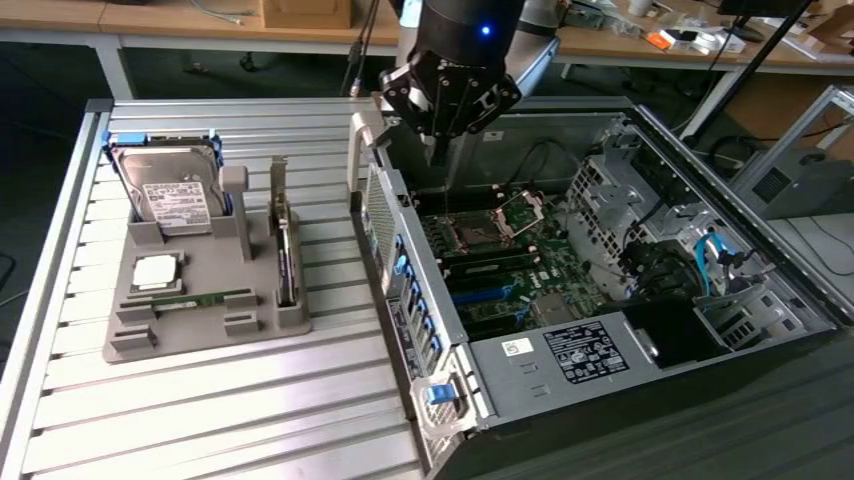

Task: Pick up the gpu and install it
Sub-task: 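Reach for the gpu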

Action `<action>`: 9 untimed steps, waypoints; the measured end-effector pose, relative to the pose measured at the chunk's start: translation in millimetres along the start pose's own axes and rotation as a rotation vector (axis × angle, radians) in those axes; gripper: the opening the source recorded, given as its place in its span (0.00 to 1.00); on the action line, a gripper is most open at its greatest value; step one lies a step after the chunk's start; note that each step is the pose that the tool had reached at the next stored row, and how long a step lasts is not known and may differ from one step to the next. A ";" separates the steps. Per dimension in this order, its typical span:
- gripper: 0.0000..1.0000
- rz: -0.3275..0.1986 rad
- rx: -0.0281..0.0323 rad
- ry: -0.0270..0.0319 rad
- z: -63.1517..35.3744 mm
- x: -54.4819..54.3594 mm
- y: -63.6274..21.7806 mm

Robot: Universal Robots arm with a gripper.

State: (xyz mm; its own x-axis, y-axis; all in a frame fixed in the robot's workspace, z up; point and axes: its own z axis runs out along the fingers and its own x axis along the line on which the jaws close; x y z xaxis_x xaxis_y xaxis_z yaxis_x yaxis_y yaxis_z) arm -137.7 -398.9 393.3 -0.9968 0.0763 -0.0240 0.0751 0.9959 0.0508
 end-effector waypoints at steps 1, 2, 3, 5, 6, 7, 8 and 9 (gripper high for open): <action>0.11 0.000 0.0000 0.0000 0.0 0.2 0.0; 0.11 0.000 0.0001 0.0000 0.0 0.4 0.0; 0.11 0.000 0.0000 0.0000 0.0 0.6 0.0; 0.11 0.000 0.0001 0.0001 -0.1 1.0 -0.1; 0.11 0.000 0.0000 0.0000 -0.1 1.2 -0.1; 0.11 0.000 0.0000 0.0000 -0.1 1.4 -0.1; 0.11 0.000 0.0000 0.0000 -0.1 1.7 -0.1; 0.11 0.000 0.0000 0.0001 -0.1 1.9 -0.1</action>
State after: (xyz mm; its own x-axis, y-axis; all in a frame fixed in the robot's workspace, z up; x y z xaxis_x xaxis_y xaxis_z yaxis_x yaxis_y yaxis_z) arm -139.6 -398.9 393.3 -0.9968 0.0764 -0.0239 0.0751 0.9959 0.0507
